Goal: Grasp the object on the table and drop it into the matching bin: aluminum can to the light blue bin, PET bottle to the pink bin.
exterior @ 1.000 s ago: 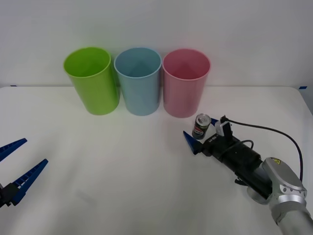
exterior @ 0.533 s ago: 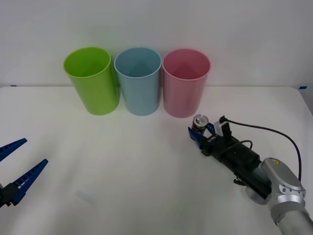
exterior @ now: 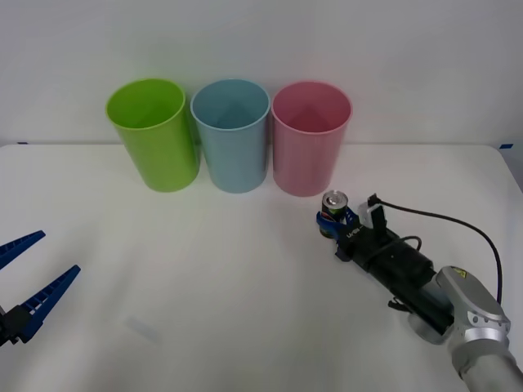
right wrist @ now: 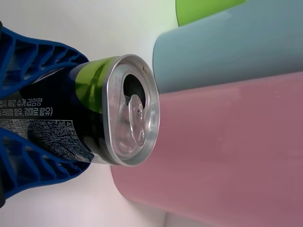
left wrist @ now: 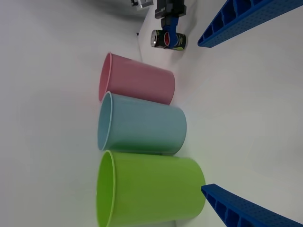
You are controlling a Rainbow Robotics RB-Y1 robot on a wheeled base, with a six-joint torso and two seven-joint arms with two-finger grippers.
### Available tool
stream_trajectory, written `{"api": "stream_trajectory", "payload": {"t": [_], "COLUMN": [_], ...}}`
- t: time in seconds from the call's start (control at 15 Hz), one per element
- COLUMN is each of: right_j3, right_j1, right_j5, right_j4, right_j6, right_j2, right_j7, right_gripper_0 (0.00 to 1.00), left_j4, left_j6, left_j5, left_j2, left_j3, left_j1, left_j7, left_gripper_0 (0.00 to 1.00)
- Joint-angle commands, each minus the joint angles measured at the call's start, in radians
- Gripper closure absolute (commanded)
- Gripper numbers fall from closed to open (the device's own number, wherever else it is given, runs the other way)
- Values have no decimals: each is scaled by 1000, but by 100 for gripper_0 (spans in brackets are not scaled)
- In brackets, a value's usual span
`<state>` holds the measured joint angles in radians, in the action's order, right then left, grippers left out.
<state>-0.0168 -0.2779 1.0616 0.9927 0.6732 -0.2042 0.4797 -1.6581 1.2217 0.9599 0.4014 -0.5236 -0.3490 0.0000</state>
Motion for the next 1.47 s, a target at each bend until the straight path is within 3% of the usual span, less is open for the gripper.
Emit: {"api": "stream_trajectory", "payload": {"t": [0.07, 0.8, 1.27, 1.47], "right_j3": [1, 41, 35, 41], "right_j1": [42, 364, 371, 301], "right_j5": [-5, -25, -25, -23], "right_j4": [90, 673, 836, 839], "right_j6": [6, -14, 9, 9], "right_j2": [-18, -156, -190, -219], "right_j7": [-9, -179, -297, -326], "right_gripper_0": [100, 100, 100, 100], "left_j4": [0, 0, 0, 0], "left_j6": [0, 0, 0, 0], "left_j5": [0, 0, 0, 0], "left_j2": [0, 0, 0, 0], "left_j3": [0, 0, 0, 0], "left_j1": [0, 0, 0, 0], "left_j7": [0, 0, 0, 0], "left_gripper_0": [0, 0, 0, 0]}}
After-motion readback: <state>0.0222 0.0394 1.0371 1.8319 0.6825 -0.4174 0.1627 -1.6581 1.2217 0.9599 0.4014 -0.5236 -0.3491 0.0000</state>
